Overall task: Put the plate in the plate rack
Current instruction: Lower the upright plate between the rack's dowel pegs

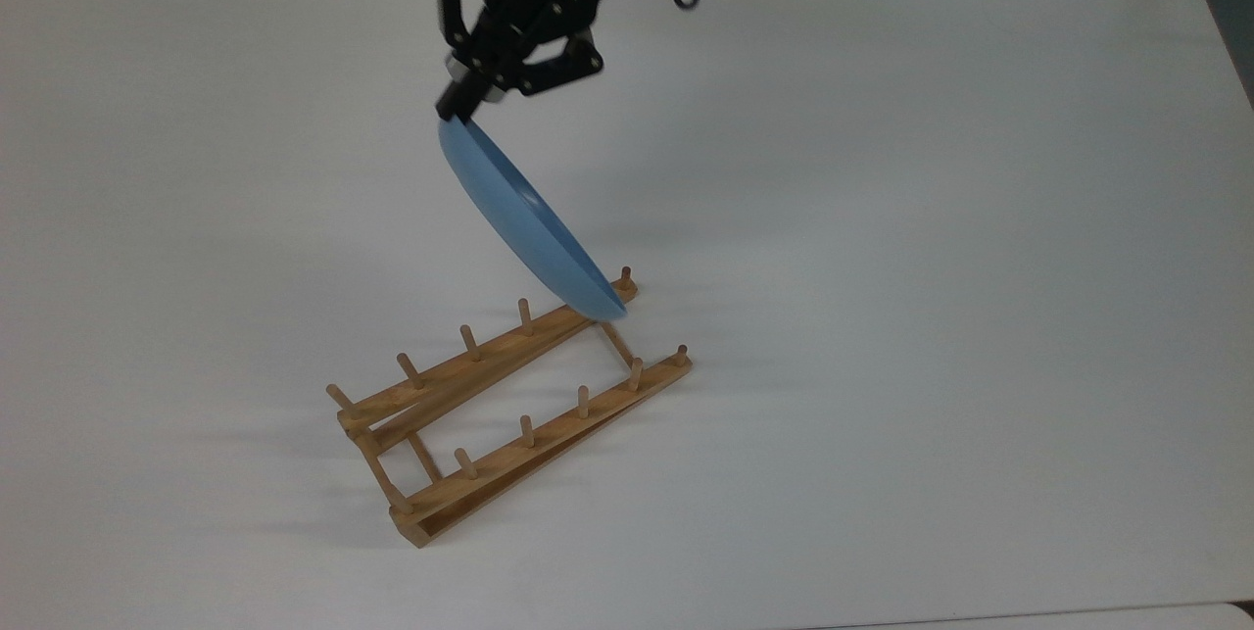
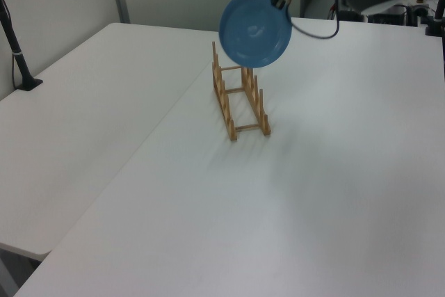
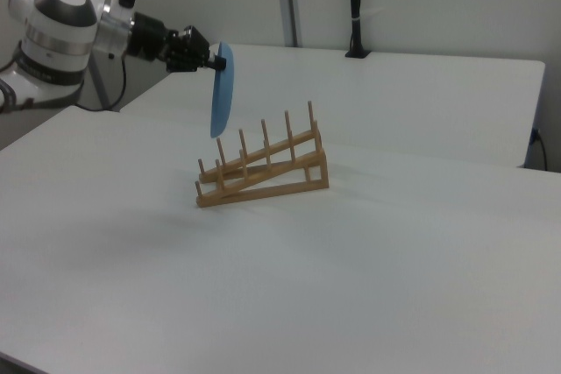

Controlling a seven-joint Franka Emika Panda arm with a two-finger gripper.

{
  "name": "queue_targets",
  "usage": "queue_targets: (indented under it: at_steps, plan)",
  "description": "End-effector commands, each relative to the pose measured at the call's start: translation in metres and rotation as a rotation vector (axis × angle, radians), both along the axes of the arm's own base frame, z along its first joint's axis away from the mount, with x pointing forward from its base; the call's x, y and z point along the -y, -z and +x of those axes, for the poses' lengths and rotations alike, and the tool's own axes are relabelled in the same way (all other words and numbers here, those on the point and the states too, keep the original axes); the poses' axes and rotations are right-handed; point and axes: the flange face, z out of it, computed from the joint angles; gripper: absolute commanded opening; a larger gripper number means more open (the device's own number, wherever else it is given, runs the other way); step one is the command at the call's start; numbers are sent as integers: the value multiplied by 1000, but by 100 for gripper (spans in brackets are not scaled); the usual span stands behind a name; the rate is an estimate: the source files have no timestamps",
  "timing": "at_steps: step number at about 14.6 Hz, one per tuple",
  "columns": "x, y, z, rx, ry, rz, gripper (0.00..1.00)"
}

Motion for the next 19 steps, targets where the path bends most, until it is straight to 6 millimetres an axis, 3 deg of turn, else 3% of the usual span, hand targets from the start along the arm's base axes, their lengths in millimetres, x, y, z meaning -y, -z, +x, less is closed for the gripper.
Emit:
queue_targets:
  at_steps: [1, 4, 11, 12, 15, 19]
  plan:
    - [-29, 45, 10, 70, 53, -43, 0]
    - [-43, 65, 13, 102, 63, -23, 0]
    - [-43, 100, 25, 152, 78, -57, 0]
    - [-44, 112, 28, 142, 84, -71, 0]
    - [-53, 131, 30, 123, 70, -88, 0]
    - [-53, 143, 32, 109, 71, -89, 0]
